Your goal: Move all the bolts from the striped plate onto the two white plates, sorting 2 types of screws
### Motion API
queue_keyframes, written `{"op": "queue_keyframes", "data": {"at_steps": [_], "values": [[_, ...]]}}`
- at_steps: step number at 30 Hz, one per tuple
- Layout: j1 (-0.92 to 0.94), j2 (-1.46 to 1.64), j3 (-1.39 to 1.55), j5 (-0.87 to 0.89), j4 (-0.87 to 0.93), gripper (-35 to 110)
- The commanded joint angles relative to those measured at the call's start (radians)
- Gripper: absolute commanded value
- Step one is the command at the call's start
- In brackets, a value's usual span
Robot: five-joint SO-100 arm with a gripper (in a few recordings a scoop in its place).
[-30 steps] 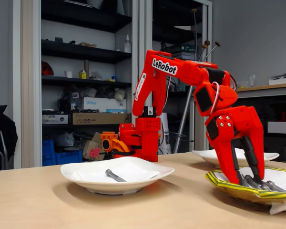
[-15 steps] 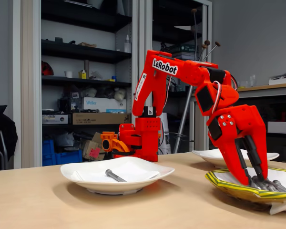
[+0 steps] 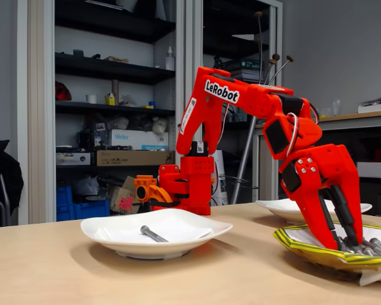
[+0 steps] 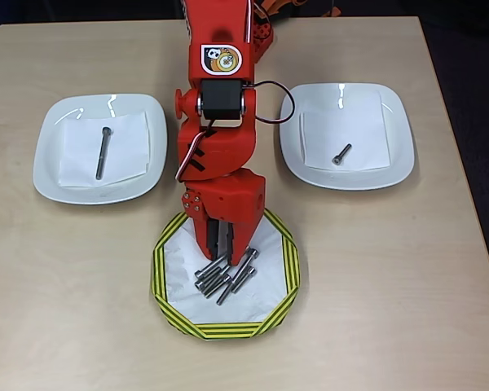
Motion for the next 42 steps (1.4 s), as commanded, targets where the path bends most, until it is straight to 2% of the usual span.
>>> {"op": "queue_keyframes", "data": {"at_steps": [1, 9, 18, 33, 38, 42], "values": [[0.005, -0.017, 0.011, 0.008, 0.003, 7], [0.023, -0.02, 0.012, 0.023, 0.008, 1], [0.037, 0.075, 0.0, -0.021, 0.13, 0], [0.176, 0.244, -0.224, -0.308, 0.581, 0], [0.25, 0.364, -0.106, -0.393, 0.62, 0], [0.357, 0.482, 0.051, -0.528, 0.568, 0]]}}
